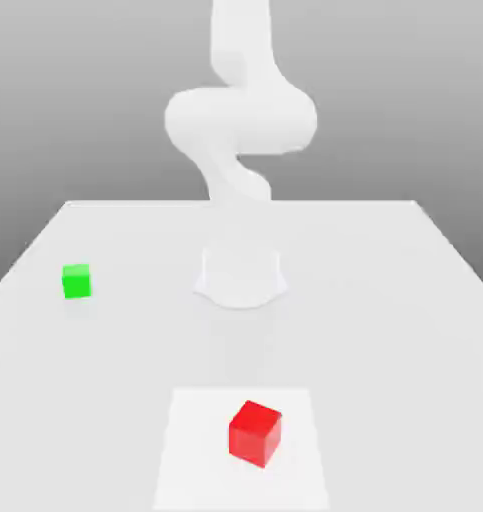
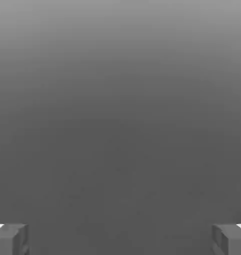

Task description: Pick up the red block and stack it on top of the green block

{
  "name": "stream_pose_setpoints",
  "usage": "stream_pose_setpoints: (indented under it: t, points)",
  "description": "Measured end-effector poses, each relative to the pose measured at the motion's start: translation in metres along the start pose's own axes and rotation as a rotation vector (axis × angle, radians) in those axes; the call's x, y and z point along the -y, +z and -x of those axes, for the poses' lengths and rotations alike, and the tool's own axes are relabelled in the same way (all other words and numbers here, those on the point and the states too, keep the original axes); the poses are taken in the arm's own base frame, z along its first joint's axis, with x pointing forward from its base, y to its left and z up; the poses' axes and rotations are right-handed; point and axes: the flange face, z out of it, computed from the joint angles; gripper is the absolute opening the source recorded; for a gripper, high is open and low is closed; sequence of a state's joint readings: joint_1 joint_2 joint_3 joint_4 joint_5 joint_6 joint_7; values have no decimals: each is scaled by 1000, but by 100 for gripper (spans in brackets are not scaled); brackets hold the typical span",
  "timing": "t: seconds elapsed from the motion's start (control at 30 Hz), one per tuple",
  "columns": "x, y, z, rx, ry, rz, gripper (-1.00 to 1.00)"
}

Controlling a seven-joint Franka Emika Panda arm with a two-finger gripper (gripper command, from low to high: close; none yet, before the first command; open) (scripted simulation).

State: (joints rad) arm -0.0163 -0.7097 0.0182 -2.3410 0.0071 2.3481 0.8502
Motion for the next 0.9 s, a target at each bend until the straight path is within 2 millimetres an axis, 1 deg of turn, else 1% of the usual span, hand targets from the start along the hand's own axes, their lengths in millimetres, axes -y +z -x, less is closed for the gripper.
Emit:
stream_pose_setpoints:
  t: [0.1, 0.2, 0.33, 0.43, 0.57, 0.67, 0.7, 0.87, 0.9]
  points:
    - [-10, 73, 13, 63, 63, 86, 0]
    - [-27, 138, 31, 120, 123, 169, 0]
    - [-60, 215, 64, 189, 201, 284, 0]
    - [-91, 265, 94, 237, 260, 373, 0]
    - [-139, 320, 140, 297, 337, 495, 0]
    - [-178, 350, 178, 337, 393, 590, 0]
    - [-188, 359, 188, 345, 405, 610, 0]
    - [-219, 400, 216, 353, 417, 629, 0]
    - [-224, 407, 220, 353, 417, 630, -100]
